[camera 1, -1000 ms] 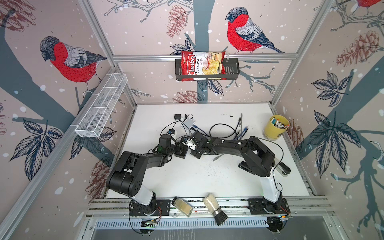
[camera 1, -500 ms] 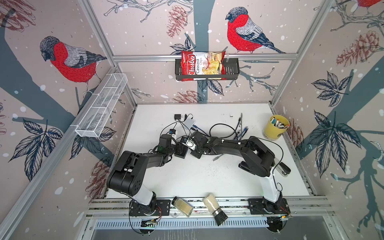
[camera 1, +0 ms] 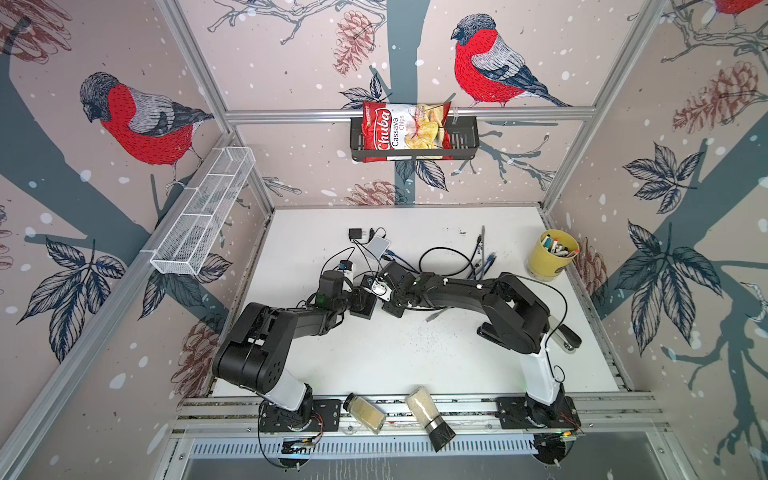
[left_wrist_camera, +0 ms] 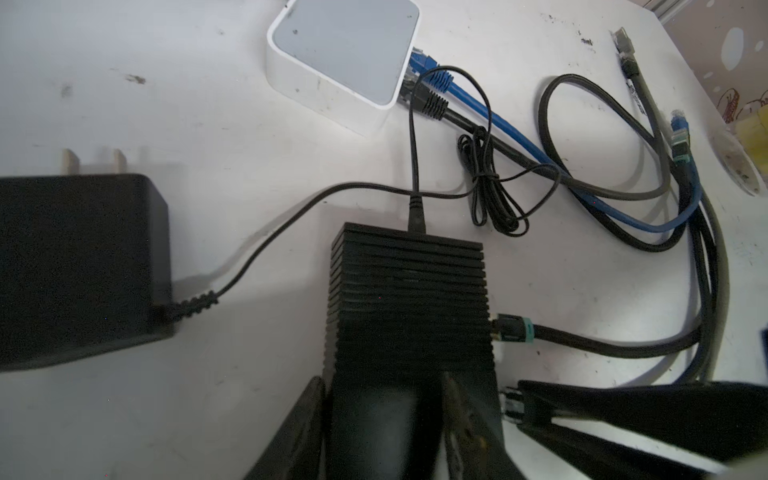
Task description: Insert the plug into the switch port
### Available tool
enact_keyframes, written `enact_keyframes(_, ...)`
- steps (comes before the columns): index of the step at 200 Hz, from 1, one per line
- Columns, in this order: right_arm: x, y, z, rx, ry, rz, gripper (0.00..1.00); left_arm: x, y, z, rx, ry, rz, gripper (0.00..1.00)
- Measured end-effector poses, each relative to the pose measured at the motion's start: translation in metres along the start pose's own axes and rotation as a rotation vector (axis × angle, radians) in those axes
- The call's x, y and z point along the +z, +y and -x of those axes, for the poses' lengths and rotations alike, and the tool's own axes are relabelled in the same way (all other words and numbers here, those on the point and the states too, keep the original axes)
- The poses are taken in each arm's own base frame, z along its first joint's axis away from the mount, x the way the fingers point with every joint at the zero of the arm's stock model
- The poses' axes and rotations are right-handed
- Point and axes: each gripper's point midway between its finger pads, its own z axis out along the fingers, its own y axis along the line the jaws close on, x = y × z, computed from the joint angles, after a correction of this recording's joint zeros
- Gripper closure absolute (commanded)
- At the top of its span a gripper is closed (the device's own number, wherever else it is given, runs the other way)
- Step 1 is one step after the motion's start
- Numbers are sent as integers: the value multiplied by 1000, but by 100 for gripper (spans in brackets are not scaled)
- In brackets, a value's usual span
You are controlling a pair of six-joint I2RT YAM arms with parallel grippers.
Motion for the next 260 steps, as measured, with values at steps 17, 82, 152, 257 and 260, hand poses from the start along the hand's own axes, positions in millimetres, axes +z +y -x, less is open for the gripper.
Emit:
enact_keyframes(17,-2,1,0,-6,-14,-2,95,-1,-1,-1,0,-2,-2,56)
enact_keyframes(82,-16,3,3,-25,-98,-14,95,-2,-5,1,-11,-26,-17,57)
enact_keyframes(152,-5,8,-4,-16,-105,13,96,-1,-6,-5,-17,-27,-15,59)
enact_keyframes(257,-2,7,-3,15,-115,14,96,6,-14,-5,30,-54,-13,61)
enact_keyframes(260,-2,7,-3,17,-114,14,96,6,-14,-5,30,-54,-13,61)
